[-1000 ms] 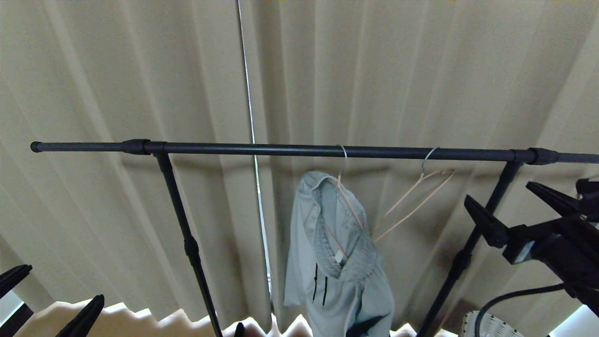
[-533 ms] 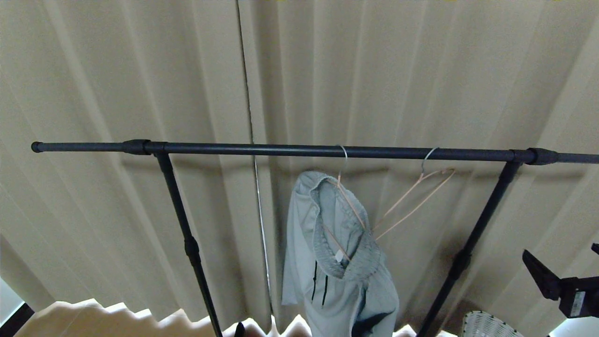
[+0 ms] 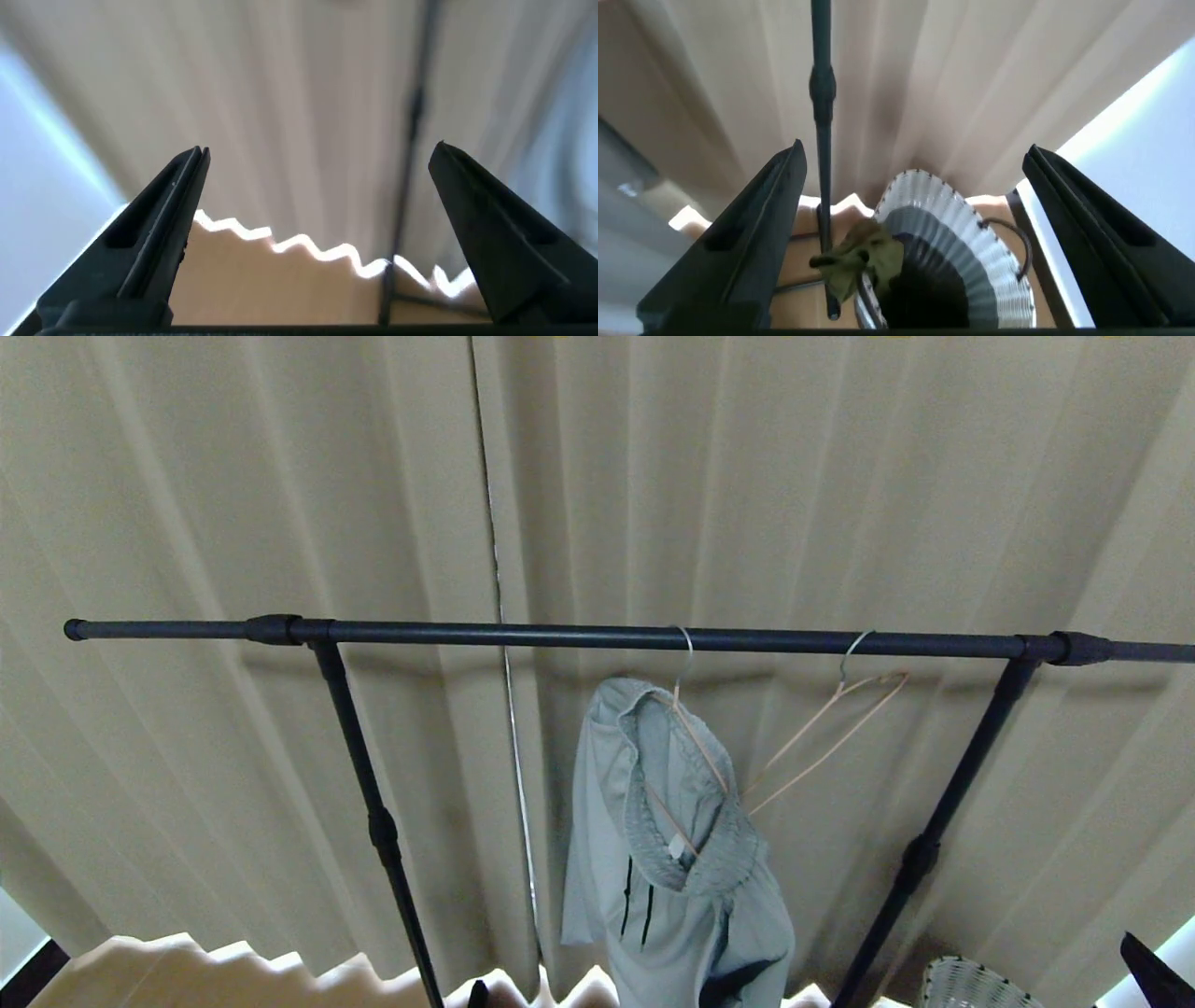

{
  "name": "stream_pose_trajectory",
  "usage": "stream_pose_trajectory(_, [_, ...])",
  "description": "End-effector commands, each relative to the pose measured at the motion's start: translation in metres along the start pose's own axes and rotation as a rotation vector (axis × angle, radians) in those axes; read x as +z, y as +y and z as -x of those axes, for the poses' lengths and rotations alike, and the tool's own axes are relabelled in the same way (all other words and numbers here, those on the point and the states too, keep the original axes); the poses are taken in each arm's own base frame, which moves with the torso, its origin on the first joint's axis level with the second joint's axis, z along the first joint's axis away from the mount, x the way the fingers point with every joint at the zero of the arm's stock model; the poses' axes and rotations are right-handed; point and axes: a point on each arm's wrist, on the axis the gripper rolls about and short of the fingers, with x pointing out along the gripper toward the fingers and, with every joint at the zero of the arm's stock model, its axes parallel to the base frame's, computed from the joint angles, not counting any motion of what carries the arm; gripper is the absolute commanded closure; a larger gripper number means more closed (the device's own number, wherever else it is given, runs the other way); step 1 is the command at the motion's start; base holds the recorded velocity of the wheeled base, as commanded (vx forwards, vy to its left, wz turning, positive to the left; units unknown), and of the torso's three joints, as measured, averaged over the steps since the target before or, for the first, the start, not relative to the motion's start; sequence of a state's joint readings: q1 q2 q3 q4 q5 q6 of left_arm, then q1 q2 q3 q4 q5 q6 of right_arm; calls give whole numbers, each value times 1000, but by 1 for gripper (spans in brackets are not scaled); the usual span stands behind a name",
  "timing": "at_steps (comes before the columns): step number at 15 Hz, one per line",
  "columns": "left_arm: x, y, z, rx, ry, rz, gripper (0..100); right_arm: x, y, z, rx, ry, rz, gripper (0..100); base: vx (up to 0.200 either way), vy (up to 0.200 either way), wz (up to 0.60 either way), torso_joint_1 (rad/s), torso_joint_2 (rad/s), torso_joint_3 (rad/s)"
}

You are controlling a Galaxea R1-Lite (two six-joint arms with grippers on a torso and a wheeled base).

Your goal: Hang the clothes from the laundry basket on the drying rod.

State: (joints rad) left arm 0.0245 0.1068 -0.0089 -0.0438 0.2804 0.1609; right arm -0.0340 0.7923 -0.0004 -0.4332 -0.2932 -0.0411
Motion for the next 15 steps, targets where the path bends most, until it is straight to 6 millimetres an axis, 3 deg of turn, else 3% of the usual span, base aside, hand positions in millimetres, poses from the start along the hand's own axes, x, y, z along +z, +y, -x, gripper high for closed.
stream_pose_trajectory(1, [-1, 0, 1, 54, -5, 21, 0, -21, -9, 32, -13, -100, -42, 0, 0, 0, 0, 0, 0, 0])
stream_pose_trajectory(3, [1, -2, 1, -28, -44, 85, 0, -41, -14, 52, 11, -207, -69, 0, 0, 0, 0, 0, 0, 0])
stream_pose_trajectory(6, [1, -5, 2, -176, -61, 128, 0, -51, -18, 66, 72, -399, -108, 0, 0, 0, 0, 0, 0, 0])
stream_pose_trajectory(9, [1, -6, 2, -252, -70, 127, 0, -50, -18, 68, 111, -443, -112, 0, 0, 0, 0, 0, 0, 0])
stream_pose_trajectory(11, [0, -7, 10, -500, -175, 155, 0, -46, -16, 71, 236, -495, -94, 0, 0, 0, 0, 0, 0, 0])
stream_pose_trajectory(15, [-1, -7, 10, -476, -170, 169, 0, -48, -15, 70, 276, -480, -103, 0, 0, 0, 0, 0, 0, 0])
